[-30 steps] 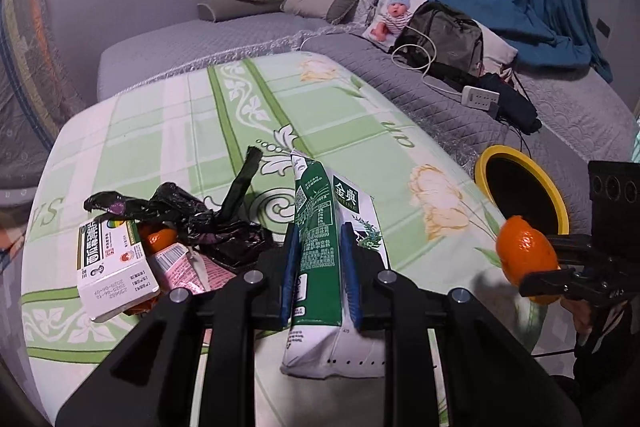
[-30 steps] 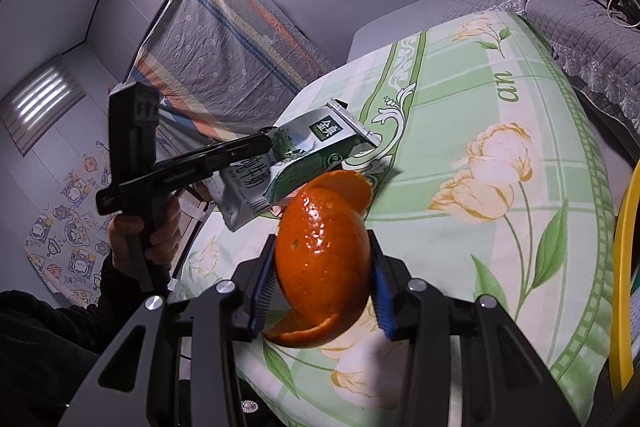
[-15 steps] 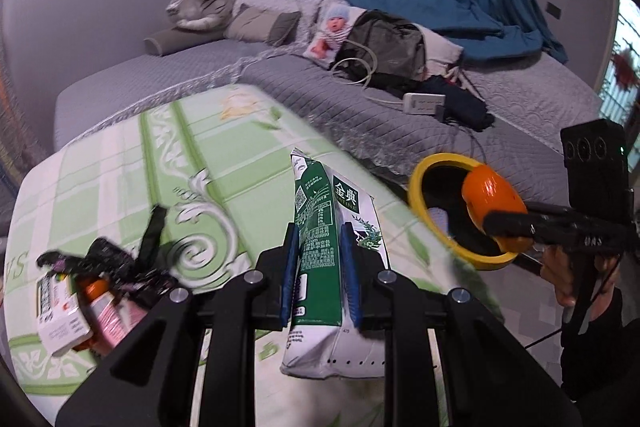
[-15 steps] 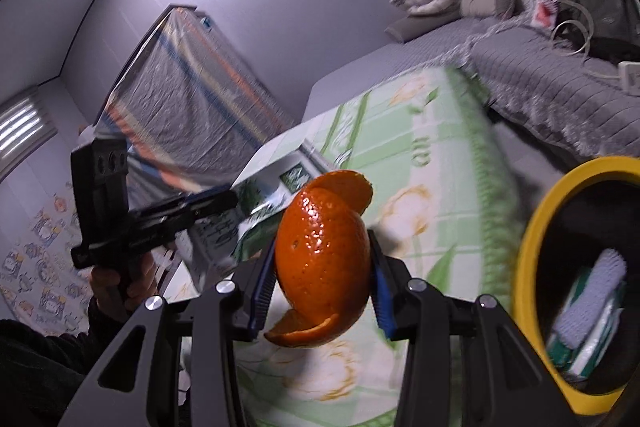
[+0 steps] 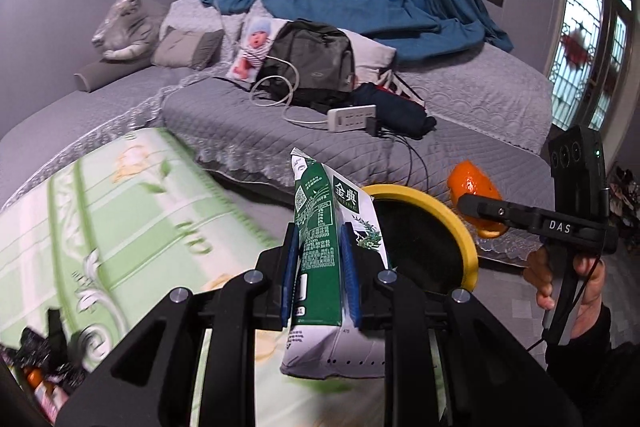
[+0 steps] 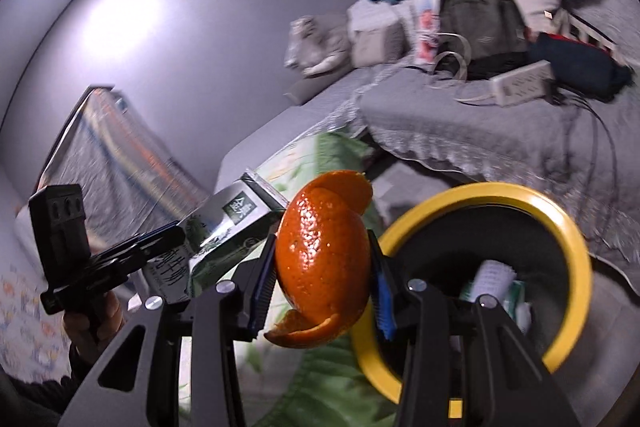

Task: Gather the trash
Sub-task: 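Carry the orange and milk sachet to the yellow-rimmed bin and open both grippers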

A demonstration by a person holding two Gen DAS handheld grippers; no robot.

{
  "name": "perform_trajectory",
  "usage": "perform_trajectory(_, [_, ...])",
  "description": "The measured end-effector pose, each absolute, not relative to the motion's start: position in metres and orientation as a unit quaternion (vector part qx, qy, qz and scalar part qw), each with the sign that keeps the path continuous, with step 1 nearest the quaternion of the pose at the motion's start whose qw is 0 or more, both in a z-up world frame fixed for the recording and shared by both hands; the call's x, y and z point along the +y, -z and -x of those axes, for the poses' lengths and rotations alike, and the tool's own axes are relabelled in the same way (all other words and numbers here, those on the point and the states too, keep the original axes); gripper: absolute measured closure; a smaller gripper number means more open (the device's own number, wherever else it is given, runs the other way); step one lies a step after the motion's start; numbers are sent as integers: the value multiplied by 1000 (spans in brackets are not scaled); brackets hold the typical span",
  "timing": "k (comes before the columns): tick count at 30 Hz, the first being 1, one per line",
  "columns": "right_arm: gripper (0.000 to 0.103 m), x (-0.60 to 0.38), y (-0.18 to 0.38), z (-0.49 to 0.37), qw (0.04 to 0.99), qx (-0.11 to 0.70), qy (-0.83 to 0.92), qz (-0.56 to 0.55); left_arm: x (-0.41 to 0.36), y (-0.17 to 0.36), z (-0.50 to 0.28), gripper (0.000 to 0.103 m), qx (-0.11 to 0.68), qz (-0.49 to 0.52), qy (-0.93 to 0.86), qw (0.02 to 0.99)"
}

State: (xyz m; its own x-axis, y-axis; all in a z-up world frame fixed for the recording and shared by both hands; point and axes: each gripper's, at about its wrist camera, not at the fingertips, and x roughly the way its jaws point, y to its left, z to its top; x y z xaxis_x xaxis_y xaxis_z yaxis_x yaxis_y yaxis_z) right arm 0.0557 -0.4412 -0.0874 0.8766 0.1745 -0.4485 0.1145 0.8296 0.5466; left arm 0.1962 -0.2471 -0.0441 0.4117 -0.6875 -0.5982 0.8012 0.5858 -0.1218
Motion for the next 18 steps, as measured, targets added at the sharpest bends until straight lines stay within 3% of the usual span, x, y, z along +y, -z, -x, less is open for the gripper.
perform_trajectory(18, [63, -518, 153, -50, 881, 279, 91, -371, -363, 106, -202, 83, 347, -112, 464, 807])
